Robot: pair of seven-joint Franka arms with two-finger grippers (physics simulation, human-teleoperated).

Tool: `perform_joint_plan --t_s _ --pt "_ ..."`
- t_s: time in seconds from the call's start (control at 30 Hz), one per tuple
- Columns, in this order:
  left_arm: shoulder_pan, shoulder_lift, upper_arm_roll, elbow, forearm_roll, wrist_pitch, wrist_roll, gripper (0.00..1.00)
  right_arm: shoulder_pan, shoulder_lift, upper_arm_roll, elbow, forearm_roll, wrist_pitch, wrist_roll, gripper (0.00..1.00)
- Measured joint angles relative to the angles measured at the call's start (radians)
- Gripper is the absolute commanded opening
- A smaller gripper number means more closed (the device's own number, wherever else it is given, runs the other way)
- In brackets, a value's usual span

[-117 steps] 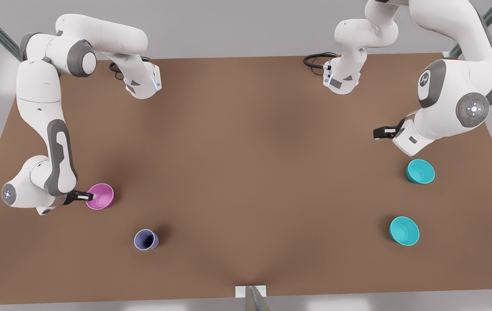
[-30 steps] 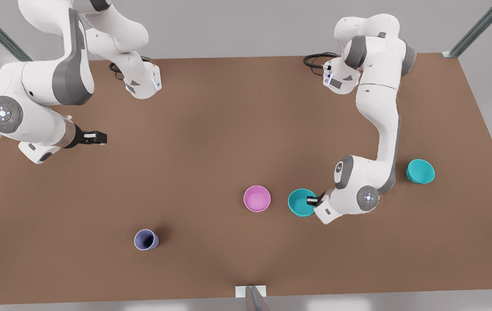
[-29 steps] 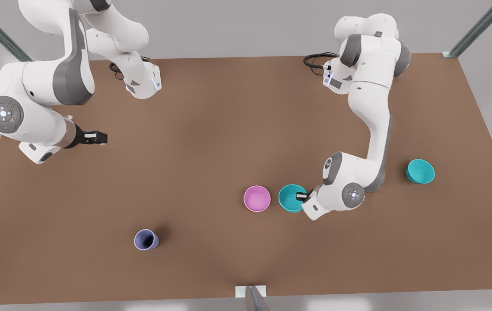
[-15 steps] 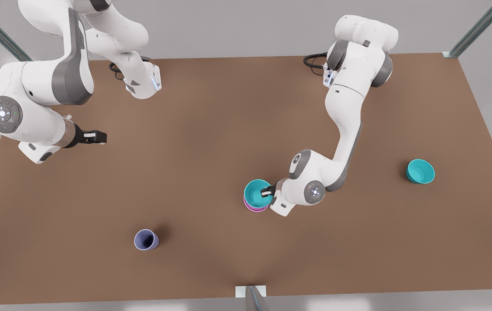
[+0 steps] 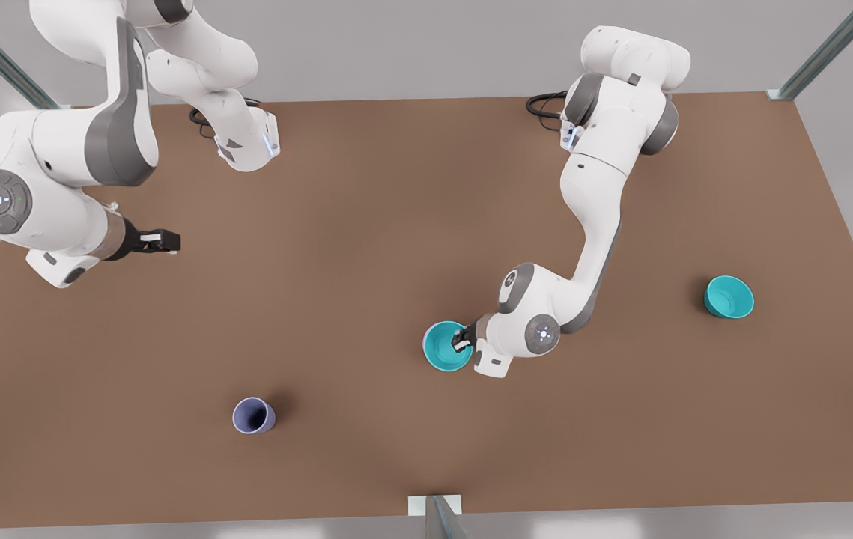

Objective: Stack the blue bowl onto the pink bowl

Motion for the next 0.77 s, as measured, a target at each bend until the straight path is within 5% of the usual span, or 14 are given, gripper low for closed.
perform_joint_plan --t_s 0.2,0.23,0.37,0.57,0.67,0.77 --pt "-0.001 -0.001 -0.007 -0.004 0.000 -0.016 -0.053 0.21 0.000 0.006 0.000 0.001 -0.002 0.001 -0.009 1.00" --pt "-0.001 -0.001 -0.008 -0.004 -0.002 -0.017 -0.060 1.00 0.000 0.007 0.000 0.001 -0.002 0.001 -0.010 1.00" --pt "0.023 -0.028 -0.006 -0.001 0.008 -0.057 -0.079 1.00 0.002 0.008 0.000 0.001 -0.003 0.002 -0.014 1.00" --pt "0.331 -0.493 -0.001 0.065 0.317 -0.445 0.032 1.00 0.001 0.009 0.000 0.001 -0.003 0.002 -0.018 1.00" --pt "0.336 -0.645 0.049 -0.144 0.414 -0.508 0.157 1.00 0.000 0.009 0.000 0.005 -0.003 0.002 -0.019 1.00" --pt "0.332 -0.683 0.062 -0.197 0.442 -0.542 0.269 1.00 -0.002 0.011 -0.001 0.013 -0.002 0.005 -0.023 1.00"
